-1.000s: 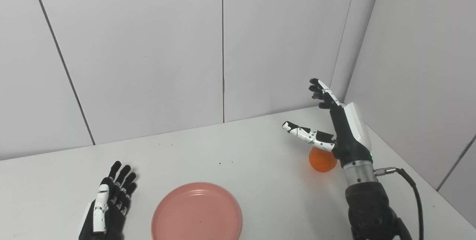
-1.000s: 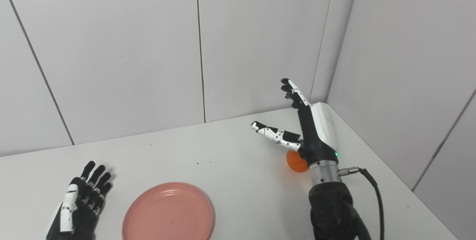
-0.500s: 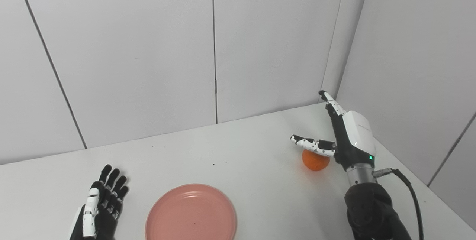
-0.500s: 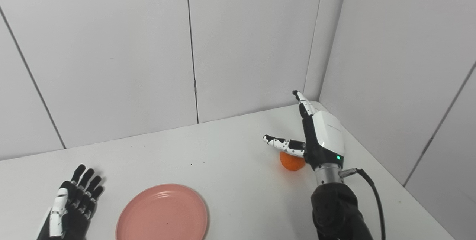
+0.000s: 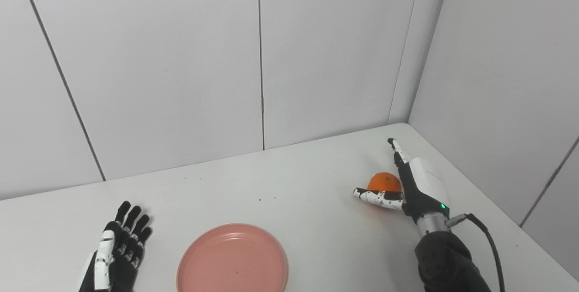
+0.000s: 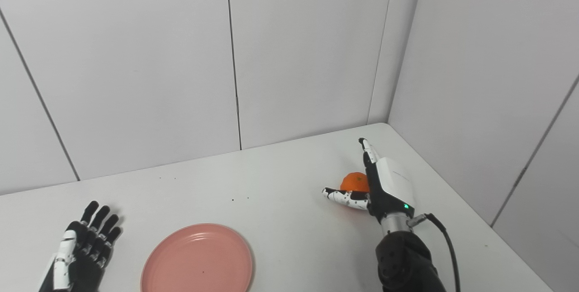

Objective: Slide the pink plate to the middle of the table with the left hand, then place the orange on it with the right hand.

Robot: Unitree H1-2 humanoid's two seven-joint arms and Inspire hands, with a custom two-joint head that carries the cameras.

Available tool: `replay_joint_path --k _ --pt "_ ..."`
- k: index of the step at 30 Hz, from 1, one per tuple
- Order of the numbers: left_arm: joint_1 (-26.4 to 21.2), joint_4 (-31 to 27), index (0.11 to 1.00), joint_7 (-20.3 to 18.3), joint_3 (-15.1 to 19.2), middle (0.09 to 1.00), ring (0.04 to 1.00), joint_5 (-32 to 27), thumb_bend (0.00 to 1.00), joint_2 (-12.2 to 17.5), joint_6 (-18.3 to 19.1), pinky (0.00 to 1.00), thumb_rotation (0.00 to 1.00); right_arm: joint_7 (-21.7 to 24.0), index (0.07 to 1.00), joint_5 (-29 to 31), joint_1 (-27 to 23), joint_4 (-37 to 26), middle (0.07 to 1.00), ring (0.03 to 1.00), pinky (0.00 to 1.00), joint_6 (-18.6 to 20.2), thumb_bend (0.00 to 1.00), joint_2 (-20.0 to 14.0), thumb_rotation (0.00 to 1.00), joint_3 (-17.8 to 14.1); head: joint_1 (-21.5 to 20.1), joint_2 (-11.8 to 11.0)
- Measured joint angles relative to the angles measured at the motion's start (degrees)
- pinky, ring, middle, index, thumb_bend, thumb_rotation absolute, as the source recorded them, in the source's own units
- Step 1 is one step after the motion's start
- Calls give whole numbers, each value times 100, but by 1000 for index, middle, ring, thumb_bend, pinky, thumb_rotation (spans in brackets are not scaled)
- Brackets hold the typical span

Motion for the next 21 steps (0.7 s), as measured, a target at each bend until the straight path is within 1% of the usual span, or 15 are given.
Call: replay_joint_path --k 3,6,8,13,17,18,21 --pt "11 -24 981 0 11 984 968 -14 298 23 14 995 1000 13 966 12 -8 153 943 863 687 22 922 -33 468 33 26 -26" --pt "22 -46 983 0 35 983 969 -85 291 35 46 995 1000 14 963 42 -15 263 940 843 662 63 950 -65 477 39 -9 17" --pt "38 -98 988 0 30 988 972 -84 286 45 95 999 1000 16 960 86 -28 351 940 854 679 115 958 -84 484 40 -9 35" --pt "71 -180 977 0 32 983 968 -87 293 61 200 993 1000 16 960 143 -46 566 942 858 689 165 960 -153 483 87 -9 44" --pt "81 -254 983 13 42 985 968 -96 283 61 328 996 1000 9 957 182 -74 724 943 849 672 173 955 -187 471 93 -18 62" --pt "89 -288 985 14 40 986 970 -95 280 61 364 998 1000 6 957 191 -80 726 943 847 670 173 955 -187 469 93 -18 114" --pt "110 -330 981 14 45 986 969 -94 282 61 414 999 1000 -5 956 195 -135 807 942 847 678 178 959 -213 475 92 -18 140"
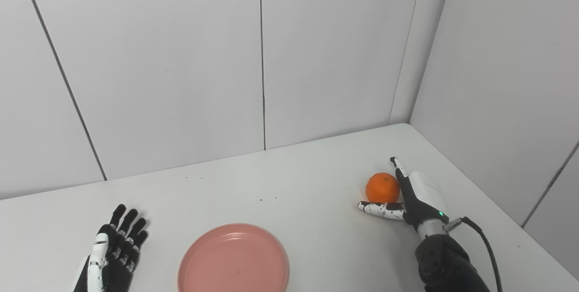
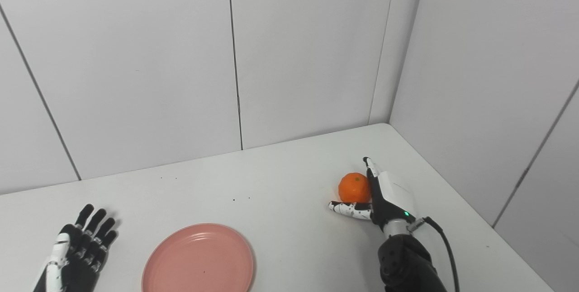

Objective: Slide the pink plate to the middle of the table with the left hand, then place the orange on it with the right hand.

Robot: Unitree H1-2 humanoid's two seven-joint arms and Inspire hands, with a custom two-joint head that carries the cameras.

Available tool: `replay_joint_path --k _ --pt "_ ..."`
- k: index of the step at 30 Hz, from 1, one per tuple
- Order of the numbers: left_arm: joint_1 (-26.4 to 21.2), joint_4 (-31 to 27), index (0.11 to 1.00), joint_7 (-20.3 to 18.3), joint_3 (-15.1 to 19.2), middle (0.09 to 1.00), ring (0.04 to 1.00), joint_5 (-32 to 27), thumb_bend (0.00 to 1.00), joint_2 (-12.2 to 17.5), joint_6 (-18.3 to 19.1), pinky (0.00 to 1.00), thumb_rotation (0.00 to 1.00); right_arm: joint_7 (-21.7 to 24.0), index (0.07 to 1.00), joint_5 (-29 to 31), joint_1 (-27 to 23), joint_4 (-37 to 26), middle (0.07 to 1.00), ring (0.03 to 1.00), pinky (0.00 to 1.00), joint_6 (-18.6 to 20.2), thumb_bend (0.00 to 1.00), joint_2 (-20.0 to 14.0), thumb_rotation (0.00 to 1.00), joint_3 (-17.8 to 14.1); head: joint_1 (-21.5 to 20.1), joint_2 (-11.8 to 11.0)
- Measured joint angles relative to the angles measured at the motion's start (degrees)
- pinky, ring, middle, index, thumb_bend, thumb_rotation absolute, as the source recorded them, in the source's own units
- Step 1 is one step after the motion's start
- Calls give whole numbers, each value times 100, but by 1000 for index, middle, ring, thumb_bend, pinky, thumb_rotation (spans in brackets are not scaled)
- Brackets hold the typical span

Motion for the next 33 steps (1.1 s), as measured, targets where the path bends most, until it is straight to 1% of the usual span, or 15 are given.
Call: replay_joint_path --k 4,14,22,23,24,25,26,27,29,30,31,32,33 --pt "0 -5 983 -2 11 989 973 -9 286 -1 7 1000 1000 2 959 4 -82 109 942 862 715 30 955 -43 476 -9 -9 27" --pt "-1 -3 975 -2 22 982 967 -19 294 0 22 994 1000 -16 935 11 -211 317 920 840 696 47 970 -128 492 13 0 79" --pt "0 -13 968 -1 38 976 958 -43 292 -3 34 988 1000 -137 858 29 -312 468 854 804 688 47 946 -130 430 35 18 123" --pt "0 -14 968 -1 39 976 958 -43 294 -3 37 988 1000 -137 829 44 -315 469 808 747 622 47 943 -135 408 39 26 132" --pt "0 -14 968 -1 39 975 957 -44 296 -3 39 988 1000 -136 794 96 -322 469 771 704 580 47 939 -145 382 38 26 132" --pt "0 -16 968 0 41 976 958 -45 295 -3 42 989 1000 -136 734 134 -331 472 729 663 554 47 926 -157 339 37 35 141" --pt "0 -20 968 0 42 976 958 -45 294 -3 50 989 1000 -136 701 168 -347 477 706 639 536 46 916 -174 312 37 35 150" --pt "0 -25 967 0 42 975 958 -45 292 -3 64 988 1000 -131 656 205 -365 484 662 595 503 45 897 -201 270 46 35 150" --pt "1 -43 967 1 41 975 957 -46 292 -3 94 988 1000 -84 639 238 -396 500 644 577 490 45 889 -272 254 132 44 167" --pt "1 -48 968 1 41 974 956 -46 293 -3 103 986 1000 -48 587 239 -406 504 595 530 452 45 874 -300 200 176 44 167" --pt "2 -52 969 1 39 973 956 -45 294 -3 111 985 1000 -22 570 238 -421 517 578 514 439 45 869 -332 181 224 53 176" --pt "2 -53 966 1 38 972 955 -44 294 -3 116 983 1000 2 521 238 -436 534 539 470 399 46 665 -365 159 266 53 176" --pt "2 -54 965 1 38 971 954 -43 294 -3 116 982 1000 10 504 237 -450 557 526 455 386 47 595 -383 151 302 53 193"
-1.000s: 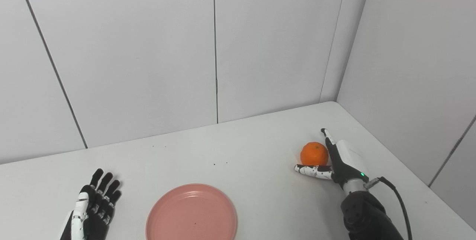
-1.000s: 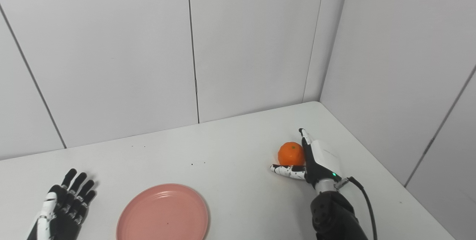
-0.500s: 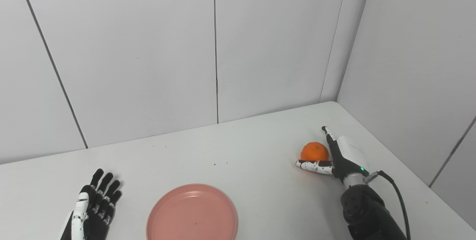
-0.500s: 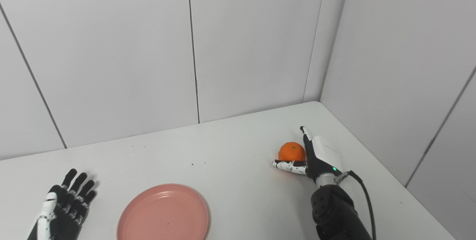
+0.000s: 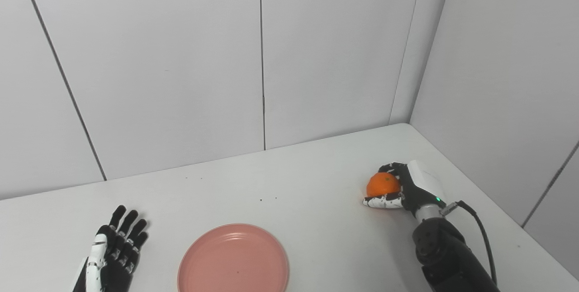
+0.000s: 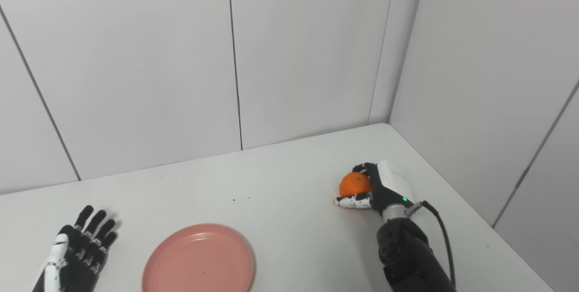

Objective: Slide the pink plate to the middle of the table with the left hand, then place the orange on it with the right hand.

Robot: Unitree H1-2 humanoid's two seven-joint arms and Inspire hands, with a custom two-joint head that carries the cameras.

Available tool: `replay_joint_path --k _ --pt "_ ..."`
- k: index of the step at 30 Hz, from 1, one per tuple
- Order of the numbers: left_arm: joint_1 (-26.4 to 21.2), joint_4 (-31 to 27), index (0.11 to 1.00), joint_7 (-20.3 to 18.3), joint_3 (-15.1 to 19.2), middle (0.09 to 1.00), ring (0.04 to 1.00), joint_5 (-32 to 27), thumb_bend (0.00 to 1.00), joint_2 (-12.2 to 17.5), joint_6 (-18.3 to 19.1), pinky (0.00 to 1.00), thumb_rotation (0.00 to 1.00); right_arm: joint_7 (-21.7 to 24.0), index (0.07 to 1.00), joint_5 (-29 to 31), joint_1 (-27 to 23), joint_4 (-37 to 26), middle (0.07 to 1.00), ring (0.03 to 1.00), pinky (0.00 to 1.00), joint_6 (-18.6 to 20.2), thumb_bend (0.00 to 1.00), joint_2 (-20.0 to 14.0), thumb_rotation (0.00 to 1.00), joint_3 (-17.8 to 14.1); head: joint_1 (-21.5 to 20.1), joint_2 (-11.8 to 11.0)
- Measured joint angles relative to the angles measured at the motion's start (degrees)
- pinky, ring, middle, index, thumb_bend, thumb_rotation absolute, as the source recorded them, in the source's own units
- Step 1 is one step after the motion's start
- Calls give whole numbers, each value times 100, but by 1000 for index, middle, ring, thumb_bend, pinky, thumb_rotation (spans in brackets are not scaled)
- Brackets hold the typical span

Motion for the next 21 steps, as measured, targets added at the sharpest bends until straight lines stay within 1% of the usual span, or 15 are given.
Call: replay_joint_path --k 1,3,6,11,15,21 --pt "0 0 965 0 0 971 955 1 295 0 0 983 1000 1 493 0 -15 6 485 418 360 1 552 -2 143 21 9 9" --pt "0 -2 963 0 1 969 953 1 293 0 3 983 1000 3 486 -1 -27 5 472 402 341 3 526 -1 138 56 26 18" --pt "0 -3 962 0 2 969 953 0 294 0 8 984 1000 4 484 0 -27 -5 470 401 333 4 522 -2 136 86 26 18" --pt "0 -27 952 21 0 957 943 5 293 -2 33 972 1000 80 483 88 13 -156 466 385 304 6 521 -2 135 105 88 79" --pt "3 -71 948 60 0 948 937 5 299 -11 82 969 1000 170 484 73 65 -551 491 422 346 34 521 -1 139 107 149 141" --pt "6 -94 939 96 12 948 934 -37 301 -24 117 964 1000 287 484 -64 52 -1332 488 429 358 69 521 3 138 112 211 176"
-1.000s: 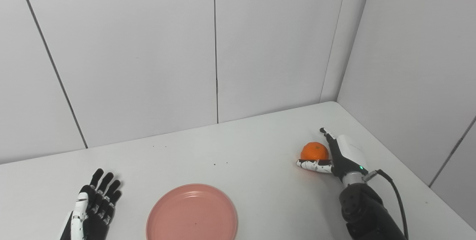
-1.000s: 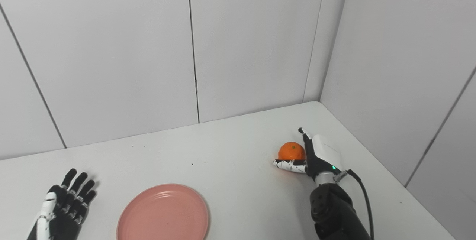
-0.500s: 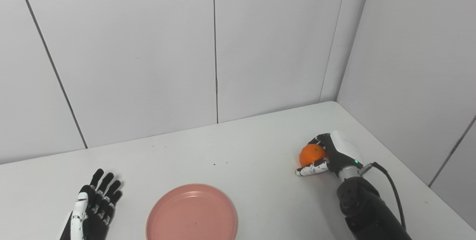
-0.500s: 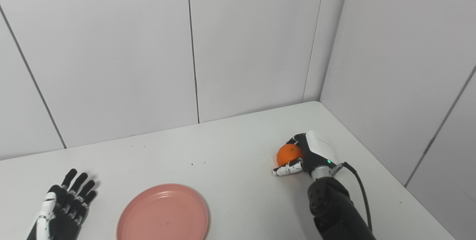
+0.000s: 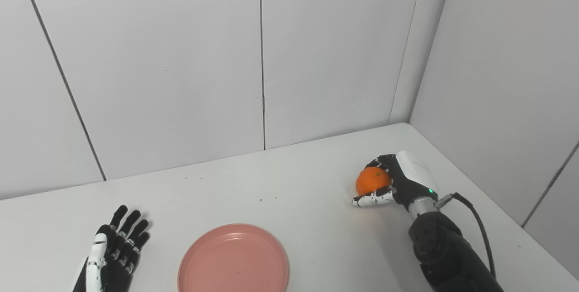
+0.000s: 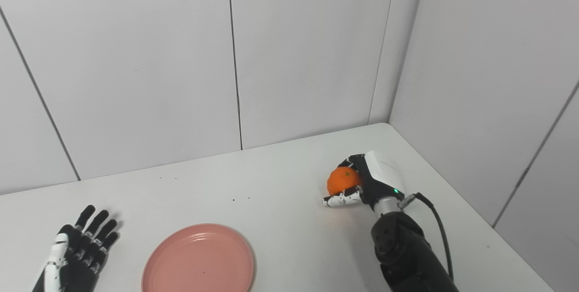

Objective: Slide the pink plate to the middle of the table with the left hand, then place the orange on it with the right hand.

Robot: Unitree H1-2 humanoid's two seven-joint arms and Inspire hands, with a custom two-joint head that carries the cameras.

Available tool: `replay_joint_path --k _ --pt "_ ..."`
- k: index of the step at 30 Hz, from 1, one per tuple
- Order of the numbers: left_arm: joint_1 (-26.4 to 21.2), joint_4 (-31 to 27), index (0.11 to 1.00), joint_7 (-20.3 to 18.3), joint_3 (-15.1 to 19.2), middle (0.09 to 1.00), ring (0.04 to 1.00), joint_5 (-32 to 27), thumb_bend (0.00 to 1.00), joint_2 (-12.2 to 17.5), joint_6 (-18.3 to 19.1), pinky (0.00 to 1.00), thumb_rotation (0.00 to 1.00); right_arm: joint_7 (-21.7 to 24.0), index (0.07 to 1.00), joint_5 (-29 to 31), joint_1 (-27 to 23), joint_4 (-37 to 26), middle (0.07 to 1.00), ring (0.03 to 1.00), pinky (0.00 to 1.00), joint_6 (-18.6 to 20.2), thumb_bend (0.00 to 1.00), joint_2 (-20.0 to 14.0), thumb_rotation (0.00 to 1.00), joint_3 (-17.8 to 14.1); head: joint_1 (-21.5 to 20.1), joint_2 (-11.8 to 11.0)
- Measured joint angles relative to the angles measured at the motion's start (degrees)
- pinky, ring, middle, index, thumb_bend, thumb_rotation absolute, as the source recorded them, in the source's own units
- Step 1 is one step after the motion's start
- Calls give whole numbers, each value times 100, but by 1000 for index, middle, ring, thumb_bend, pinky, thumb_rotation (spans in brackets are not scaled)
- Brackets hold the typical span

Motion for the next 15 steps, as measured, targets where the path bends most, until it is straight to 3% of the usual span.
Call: replay_joint_path --k 8,12,15 --pt "19 -27 934 25 -11 939 929 -7 321 -27 5 948 1000 360 484 -210 -44 -623 481 425 354 13 520 87 139 113 290 105" --pt "32 -52 928 73 -45 930 914 11 322 -99 4 933 1000 647 484 -439 -171 -925 484 422 348 15 520 281 139 181 606 185" --pt "59 -99 914 142 -98 919 906 122 348 -193 -25 916 1000 797 485 -461 -267 -965 496 432 355 14 520 345 137 377 1070 316"
